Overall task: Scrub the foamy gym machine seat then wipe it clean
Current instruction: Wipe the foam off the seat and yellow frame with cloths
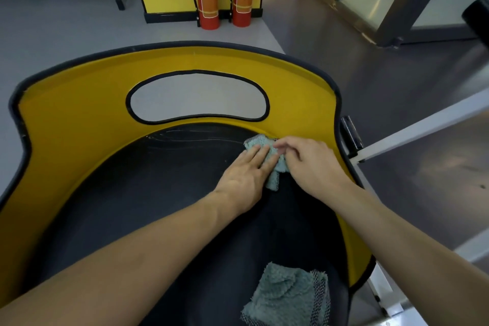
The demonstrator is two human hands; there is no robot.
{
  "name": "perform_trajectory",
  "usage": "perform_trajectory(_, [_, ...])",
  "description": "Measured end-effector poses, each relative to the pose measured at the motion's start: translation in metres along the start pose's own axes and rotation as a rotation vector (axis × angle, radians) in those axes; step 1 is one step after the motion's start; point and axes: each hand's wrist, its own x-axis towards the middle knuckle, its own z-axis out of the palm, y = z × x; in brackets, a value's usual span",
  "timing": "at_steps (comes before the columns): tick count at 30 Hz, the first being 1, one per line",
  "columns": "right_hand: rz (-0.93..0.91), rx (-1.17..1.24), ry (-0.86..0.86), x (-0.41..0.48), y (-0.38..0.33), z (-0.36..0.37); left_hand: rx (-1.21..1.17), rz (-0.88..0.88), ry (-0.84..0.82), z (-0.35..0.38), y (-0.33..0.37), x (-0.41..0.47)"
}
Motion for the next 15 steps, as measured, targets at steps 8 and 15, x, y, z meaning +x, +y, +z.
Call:
perform_trajectory(8, [-0.026, 0.129, 0.034, 0.019, 0.007, -0.004, -0.025, -0.353, 0.119, 0.007, -0.119, -0.009])
perform_trajectory(15, [-0.014, 0.167, 0.009, 0.016, 0.005, -0.003, -0.005, -0.541, 0.15, 0.036, -0.177, -0.09])
